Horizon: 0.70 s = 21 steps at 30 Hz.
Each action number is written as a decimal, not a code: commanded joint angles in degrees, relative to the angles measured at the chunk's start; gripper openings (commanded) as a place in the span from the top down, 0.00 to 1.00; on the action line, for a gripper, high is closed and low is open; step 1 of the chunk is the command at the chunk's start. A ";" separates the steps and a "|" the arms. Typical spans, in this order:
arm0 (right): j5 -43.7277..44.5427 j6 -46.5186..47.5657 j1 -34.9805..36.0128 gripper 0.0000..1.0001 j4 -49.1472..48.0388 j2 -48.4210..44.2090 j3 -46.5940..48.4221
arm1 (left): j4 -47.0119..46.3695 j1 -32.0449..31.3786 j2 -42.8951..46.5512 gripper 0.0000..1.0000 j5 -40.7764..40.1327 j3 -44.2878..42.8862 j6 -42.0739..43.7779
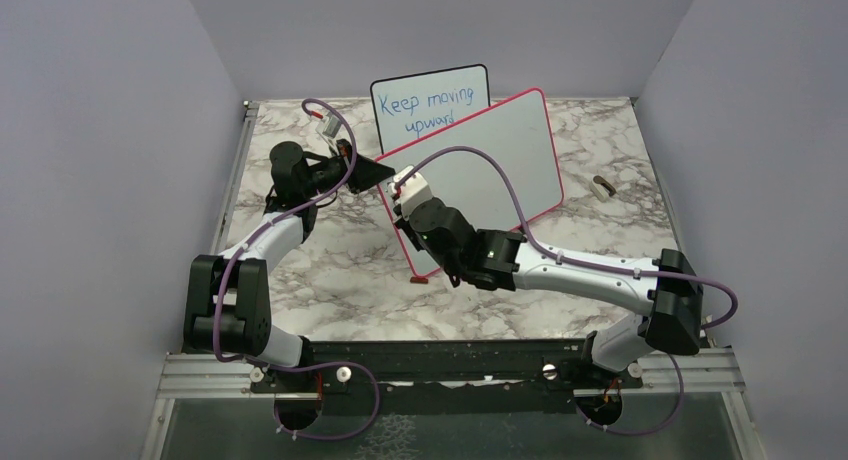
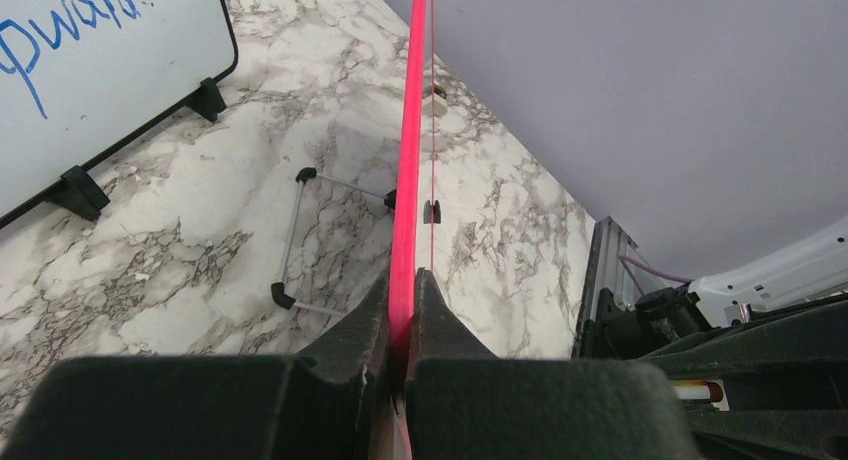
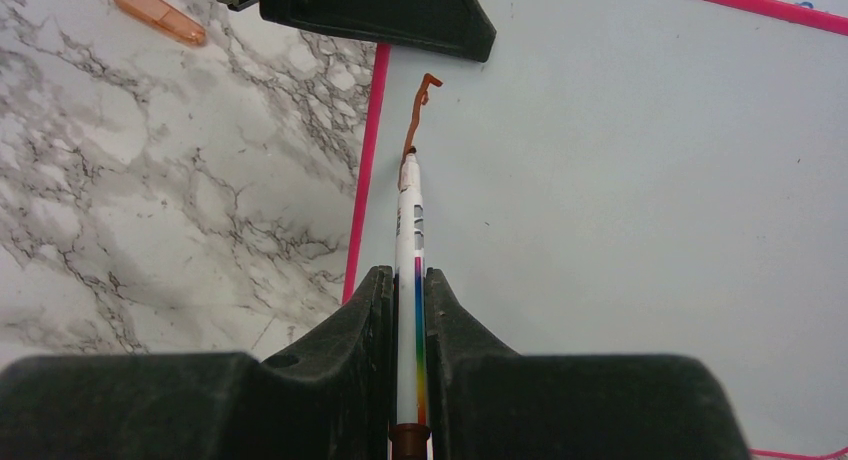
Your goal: Write a sentence on the whiteboard
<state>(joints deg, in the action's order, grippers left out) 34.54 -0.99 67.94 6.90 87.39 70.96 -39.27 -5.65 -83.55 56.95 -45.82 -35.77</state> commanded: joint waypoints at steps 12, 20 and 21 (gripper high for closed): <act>6.93 0.17 0.35 0.99 0.24 0.15 0.49 | 1.47 -0.82 -0.66 1.00 -0.17 0.78 2.90; 5.25 0.18 0.35 0.99 -0.23 -1.04 0.37 | 1.47 -0.79 -0.65 1.00 -0.10 0.74 2.90; 4.66 0.34 0.35 0.99 -0.51 -1.42 0.33 | 1.47 -0.77 -0.65 1.00 -0.12 0.80 2.90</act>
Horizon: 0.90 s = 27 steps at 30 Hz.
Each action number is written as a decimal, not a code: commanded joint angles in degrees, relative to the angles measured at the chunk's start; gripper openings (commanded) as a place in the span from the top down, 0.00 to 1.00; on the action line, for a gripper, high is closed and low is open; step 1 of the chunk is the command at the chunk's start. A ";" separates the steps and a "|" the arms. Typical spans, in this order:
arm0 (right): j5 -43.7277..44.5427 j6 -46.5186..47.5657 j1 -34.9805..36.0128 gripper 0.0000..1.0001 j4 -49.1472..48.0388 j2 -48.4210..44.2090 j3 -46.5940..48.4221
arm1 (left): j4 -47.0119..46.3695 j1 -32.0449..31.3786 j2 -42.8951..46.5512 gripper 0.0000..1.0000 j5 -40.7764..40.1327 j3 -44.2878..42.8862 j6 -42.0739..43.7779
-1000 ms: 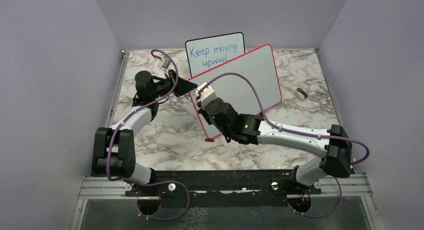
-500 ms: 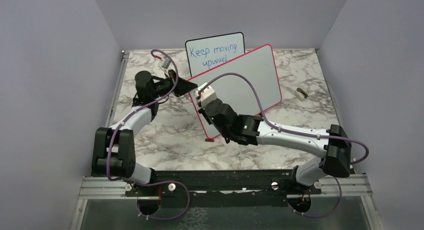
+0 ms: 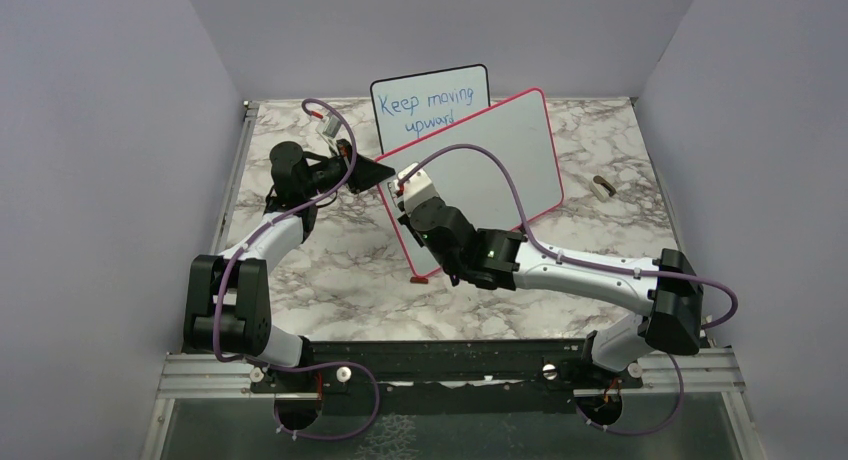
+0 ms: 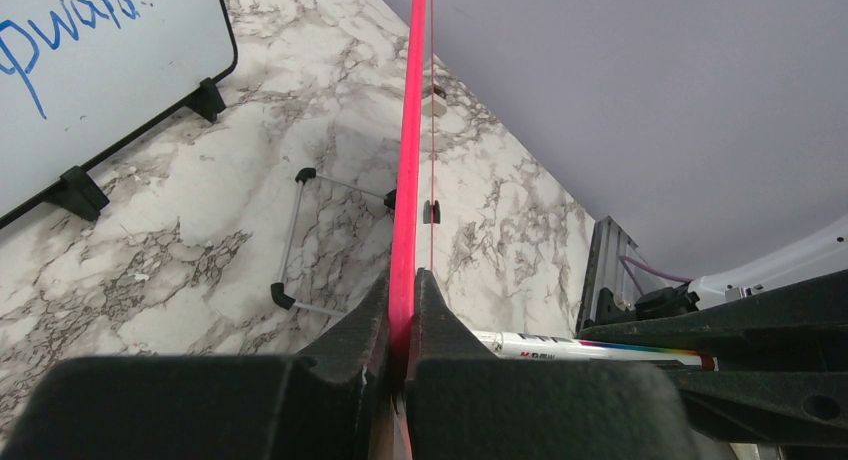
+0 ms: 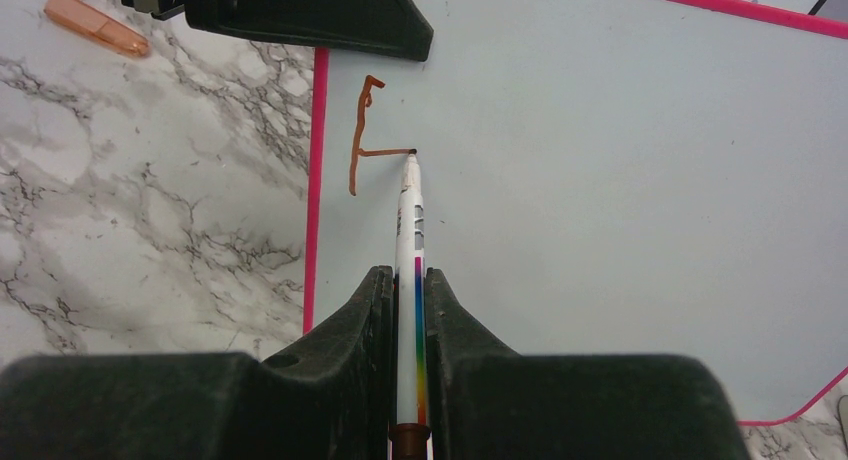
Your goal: Write a sentence on the whiteboard
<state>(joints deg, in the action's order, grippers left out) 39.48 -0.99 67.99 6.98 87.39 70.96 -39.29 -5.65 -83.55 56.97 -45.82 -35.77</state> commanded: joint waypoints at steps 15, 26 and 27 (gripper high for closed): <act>0.37 3.46 0.13 0.99 -3.88 -0.96 2.96 | 1.49 -0.82 -0.65 1.00 -0.06 0.81 2.90; 0.98 4.10 -0.40 0.99 -4.65 0.29 3.69 | 1.49 -0.78 -0.73 1.00 -0.10 0.68 2.82; 1.03 4.23 -0.40 0.99 -4.88 0.43 3.66 | 1.49 -0.77 -0.75 1.00 -0.10 0.65 2.81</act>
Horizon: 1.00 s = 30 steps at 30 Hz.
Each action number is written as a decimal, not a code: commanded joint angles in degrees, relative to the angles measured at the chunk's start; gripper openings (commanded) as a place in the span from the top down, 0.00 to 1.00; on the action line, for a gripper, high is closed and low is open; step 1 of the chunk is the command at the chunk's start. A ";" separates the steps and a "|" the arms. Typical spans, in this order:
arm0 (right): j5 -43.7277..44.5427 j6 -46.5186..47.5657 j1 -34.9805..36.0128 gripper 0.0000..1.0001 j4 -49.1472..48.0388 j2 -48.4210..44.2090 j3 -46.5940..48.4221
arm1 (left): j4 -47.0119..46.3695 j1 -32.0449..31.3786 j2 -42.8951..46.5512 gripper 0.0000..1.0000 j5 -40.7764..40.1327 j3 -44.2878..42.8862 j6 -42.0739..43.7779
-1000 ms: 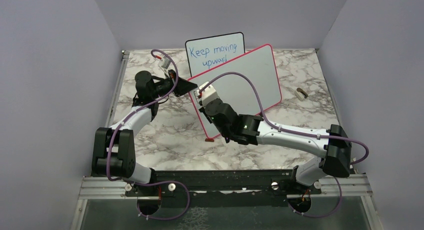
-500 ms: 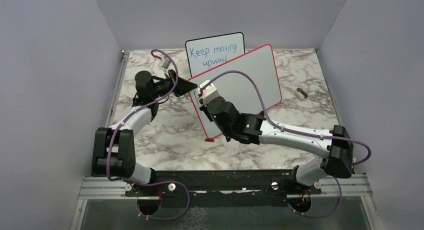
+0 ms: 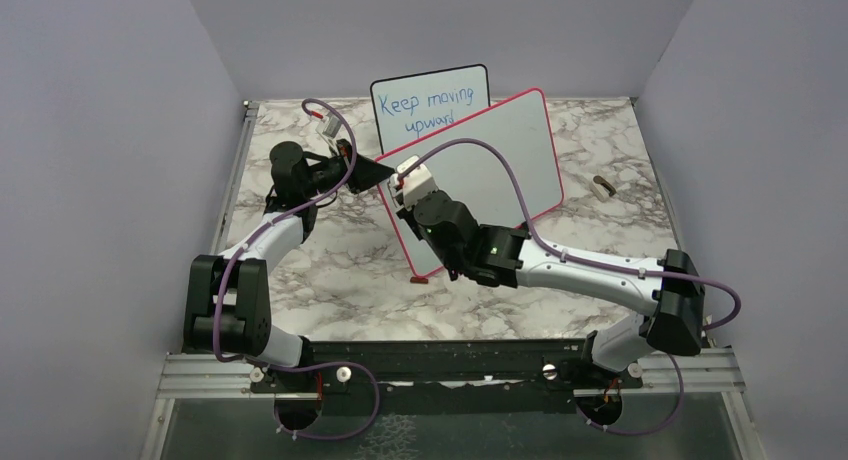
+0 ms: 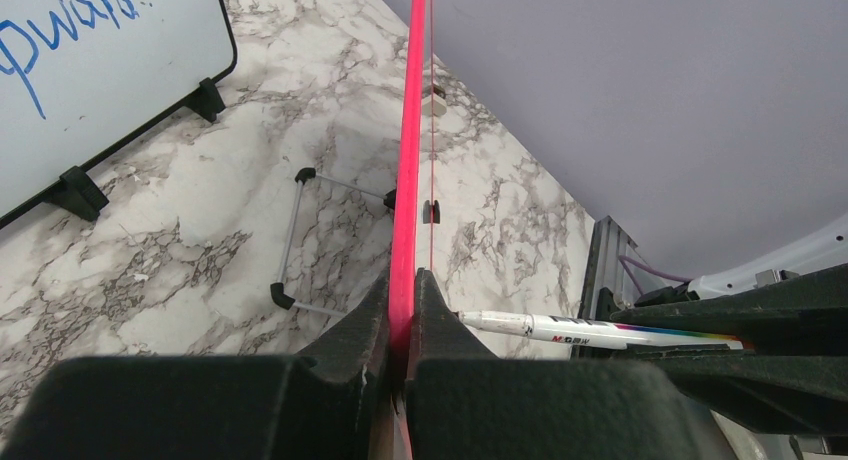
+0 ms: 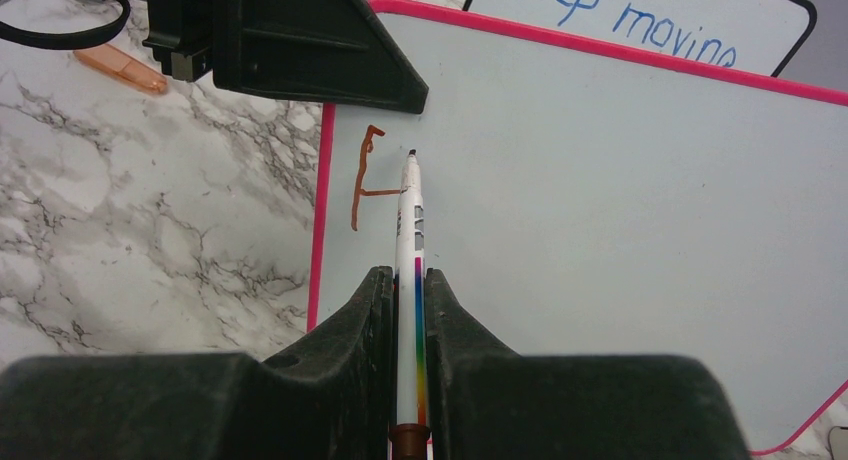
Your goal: Write a sentence on the whiteboard
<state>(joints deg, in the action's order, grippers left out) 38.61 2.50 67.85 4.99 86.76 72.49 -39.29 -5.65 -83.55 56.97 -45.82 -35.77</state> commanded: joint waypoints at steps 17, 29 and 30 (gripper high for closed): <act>2.30 0.27 -1.31 0.99 -2.97 2.40 2.22 | 1.49 -0.82 -0.83 1.00 0.07 0.59 2.72; 0.57 -1.52 -1.94 0.99 -0.10 2.54 2.56 | 1.50 -0.81 -0.89 1.00 0.07 0.62 2.72; 0.35 -1.82 -1.94 0.99 0.59 2.56 2.57 | 1.49 -0.79 -0.91 1.00 0.07 0.61 2.72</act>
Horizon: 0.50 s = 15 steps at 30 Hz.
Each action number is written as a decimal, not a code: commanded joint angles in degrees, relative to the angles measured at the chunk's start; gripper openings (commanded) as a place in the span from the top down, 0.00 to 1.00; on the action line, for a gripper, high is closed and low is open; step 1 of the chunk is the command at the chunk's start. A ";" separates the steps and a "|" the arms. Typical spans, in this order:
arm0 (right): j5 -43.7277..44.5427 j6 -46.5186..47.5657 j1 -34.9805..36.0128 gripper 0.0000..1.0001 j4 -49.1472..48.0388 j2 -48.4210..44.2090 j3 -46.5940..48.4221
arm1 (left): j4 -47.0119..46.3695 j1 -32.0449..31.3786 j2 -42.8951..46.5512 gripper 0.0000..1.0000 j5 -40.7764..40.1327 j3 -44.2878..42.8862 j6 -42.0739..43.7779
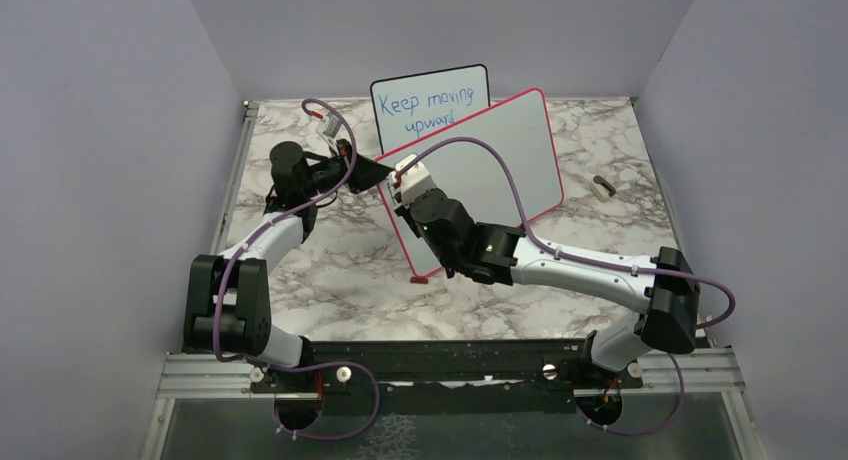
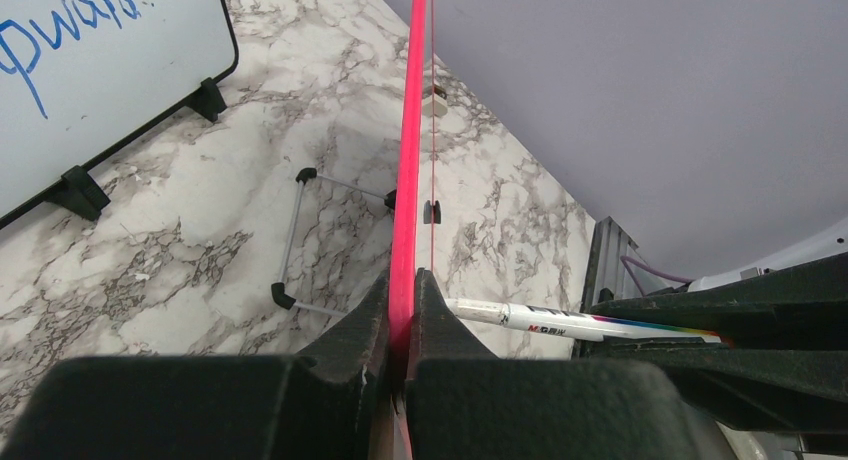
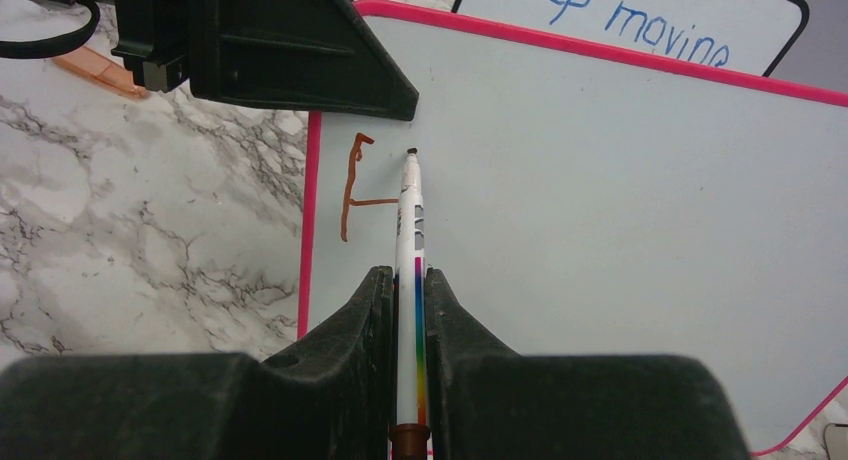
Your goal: Write a sentence on the whiteboard
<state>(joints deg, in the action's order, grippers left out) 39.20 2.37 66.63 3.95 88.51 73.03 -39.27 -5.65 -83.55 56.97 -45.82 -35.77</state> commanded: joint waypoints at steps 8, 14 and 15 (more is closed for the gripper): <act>-1.29 -4.80 -0.71 0.99 5.85 0.32 1.50 | 1.47 -0.78 -1.00 1.00 0.06 0.63 2.73; -2.47 -5.87 -0.71 0.99 8.12 0.46 1.71 | 1.47 -0.83 -1.00 1.00 -0.01 0.57 2.78; -2.58 -6.05 -0.71 0.99 8.50 0.55 1.75 | 1.47 -0.77 -1.08 1.00 0.01 0.56 2.73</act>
<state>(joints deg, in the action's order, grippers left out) 38.85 -1.69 66.52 8.01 88.49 73.63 -39.16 -5.63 -83.57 56.95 -45.82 -35.77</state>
